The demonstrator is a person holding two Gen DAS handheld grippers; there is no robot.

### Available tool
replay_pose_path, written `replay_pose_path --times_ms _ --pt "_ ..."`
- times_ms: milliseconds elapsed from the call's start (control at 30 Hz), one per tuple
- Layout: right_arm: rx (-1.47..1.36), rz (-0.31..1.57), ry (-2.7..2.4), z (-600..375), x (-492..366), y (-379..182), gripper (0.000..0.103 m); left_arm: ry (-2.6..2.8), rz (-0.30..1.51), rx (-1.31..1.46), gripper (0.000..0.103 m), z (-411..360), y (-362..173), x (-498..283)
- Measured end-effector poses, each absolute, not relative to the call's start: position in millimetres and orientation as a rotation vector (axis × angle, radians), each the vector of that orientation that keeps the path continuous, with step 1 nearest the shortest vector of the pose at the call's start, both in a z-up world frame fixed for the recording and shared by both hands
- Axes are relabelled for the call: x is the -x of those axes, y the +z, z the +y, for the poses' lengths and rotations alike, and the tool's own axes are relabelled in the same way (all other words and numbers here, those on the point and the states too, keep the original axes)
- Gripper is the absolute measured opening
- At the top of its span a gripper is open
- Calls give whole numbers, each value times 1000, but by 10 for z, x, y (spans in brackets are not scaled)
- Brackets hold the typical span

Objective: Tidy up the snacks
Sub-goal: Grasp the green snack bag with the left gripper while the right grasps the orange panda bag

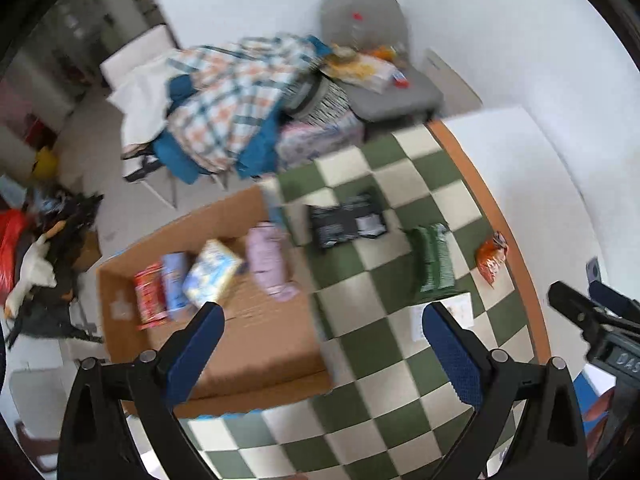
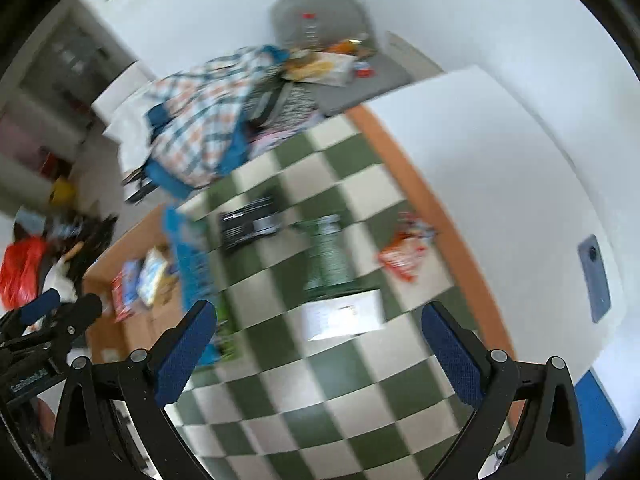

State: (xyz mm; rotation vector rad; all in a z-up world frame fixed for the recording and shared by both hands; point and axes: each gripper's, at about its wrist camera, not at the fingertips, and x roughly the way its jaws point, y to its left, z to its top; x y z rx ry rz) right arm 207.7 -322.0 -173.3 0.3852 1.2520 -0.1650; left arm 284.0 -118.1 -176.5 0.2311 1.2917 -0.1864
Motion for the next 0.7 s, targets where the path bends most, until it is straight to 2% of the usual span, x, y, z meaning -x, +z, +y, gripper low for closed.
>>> replay_pose_path --times_ms 233,433,467,533,667,700 --pt "-521 1329 -252 -4111 -2255 -2412 103 -282 1461 -268 102 -1917 -2585 -3217" --pt "-750 1438 -258 -4529 -2474 -3331 102 -314 1619 -221 101 -2286 -3200 -3468" --pt "-775 1454 -254 -4549 -2500 -3445 102 -312 1641 -226 101 -2347 -3317 -3504" --pt "-795 1490 -261 -4577 -2563 -3674 92 -318 1673 -226 101 -2434 -3488 -3558" --pt "-788 1551 -274 -4598 -2673 -4003 91 -297 1737 -254 101 -2553 -3865 -3641" --pt "-784 1563 -273 -4601 -2694 -4069 88 -289 1747 -265 101 -2566 -3926 -3649"
